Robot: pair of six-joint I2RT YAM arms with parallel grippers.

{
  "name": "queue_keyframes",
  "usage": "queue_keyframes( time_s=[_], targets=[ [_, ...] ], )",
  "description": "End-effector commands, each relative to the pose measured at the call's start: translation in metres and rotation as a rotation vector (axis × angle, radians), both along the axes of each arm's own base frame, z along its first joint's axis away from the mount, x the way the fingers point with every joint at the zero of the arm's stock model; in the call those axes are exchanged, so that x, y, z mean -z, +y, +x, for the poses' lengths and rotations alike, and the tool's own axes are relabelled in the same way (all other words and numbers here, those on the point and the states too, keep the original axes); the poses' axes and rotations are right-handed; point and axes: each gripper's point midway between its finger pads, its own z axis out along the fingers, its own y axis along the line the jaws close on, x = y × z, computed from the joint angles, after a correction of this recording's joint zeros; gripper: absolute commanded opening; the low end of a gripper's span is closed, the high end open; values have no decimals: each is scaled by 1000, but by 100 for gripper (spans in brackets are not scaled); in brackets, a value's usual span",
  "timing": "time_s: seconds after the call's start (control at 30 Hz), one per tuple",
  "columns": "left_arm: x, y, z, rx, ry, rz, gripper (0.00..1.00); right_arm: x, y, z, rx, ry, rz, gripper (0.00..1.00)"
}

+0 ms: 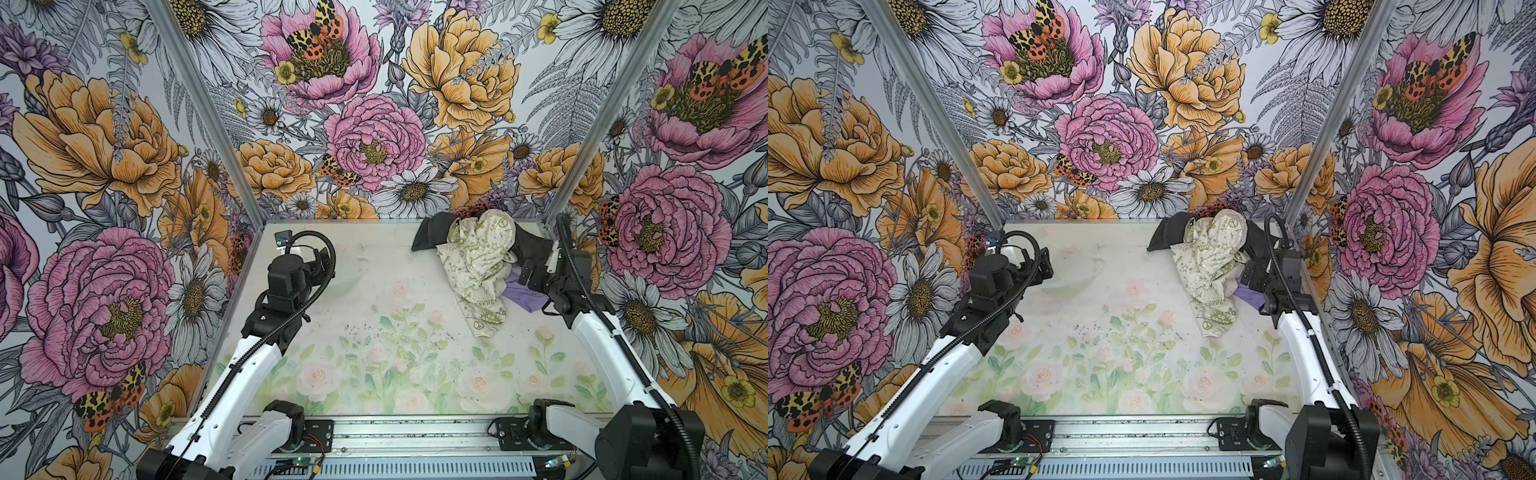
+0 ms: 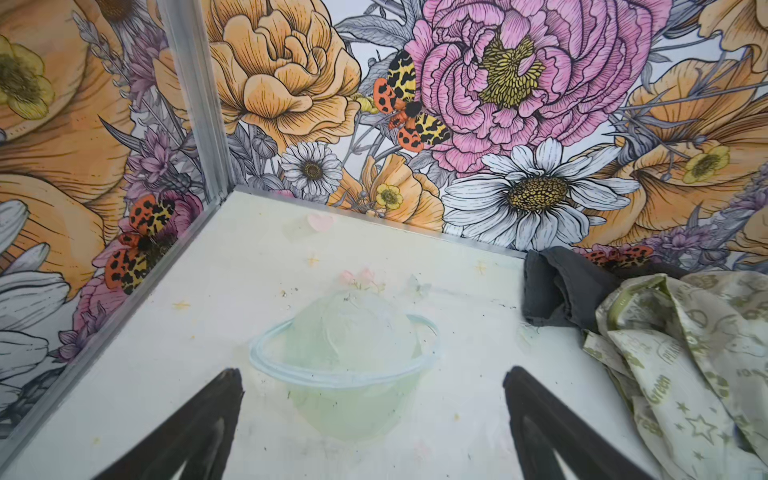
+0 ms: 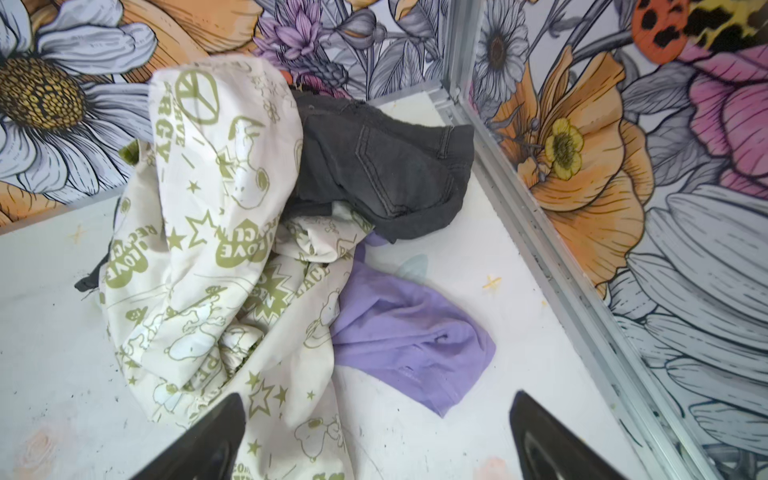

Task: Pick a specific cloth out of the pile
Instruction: 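Reach the right gripper down to the lavender t-shirt beside the pile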

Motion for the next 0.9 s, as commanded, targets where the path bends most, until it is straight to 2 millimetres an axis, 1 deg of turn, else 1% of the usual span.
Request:
queue_keyframes(
  time_s=[0.0, 0.1, 0.17, 0.2, 0.27, 0.3, 0.37, 0.5, 0.57, 0.63, 0.73, 0.87],
  targets=[
    [18, -18, -19, 21, 130, -137, 99, 12, -2, -5, 43, 72, 70, 100],
    [25, -43, -28, 86, 192, -213, 99, 23, -7, -9, 98, 96, 107, 99],
    [31, -55, -36, 108, 235, -232, 99, 30, -13, -10, 138, 111, 133, 99],
    [33, -65, -39, 147, 259, -248, 99, 35, -16, -11, 155, 121, 146, 98],
    [36, -78, -43, 200, 284, -255, 99, 46, -21, -12, 189, 150, 171, 96],
    [37, -81, -43, 214, 286, -246, 99, 51, -23, -12, 204, 161, 184, 96],
    [40, -84, -42, 219, 289, -201, 98, 64, -27, -12, 241, 192, 228, 93],
    [44, -72, -32, 142, 266, -139, 99, 90, -34, -15, 303, 256, 301, 89],
    [43, -70, -26, 131, 247, -115, 99, 100, -39, -16, 336, 279, 327, 85],
    [38, -70, -23, 129, 215, -117, 99, 108, -43, -17, 368, 297, 355, 81],
    [28, -80, -19, 197, 147, -132, 99, 118, -48, -14, 394, 321, 389, 74],
    [23, -82, -16, 233, 118, -217, 99, 129, -54, -9, 439, 347, 421, 69]
  ],
)
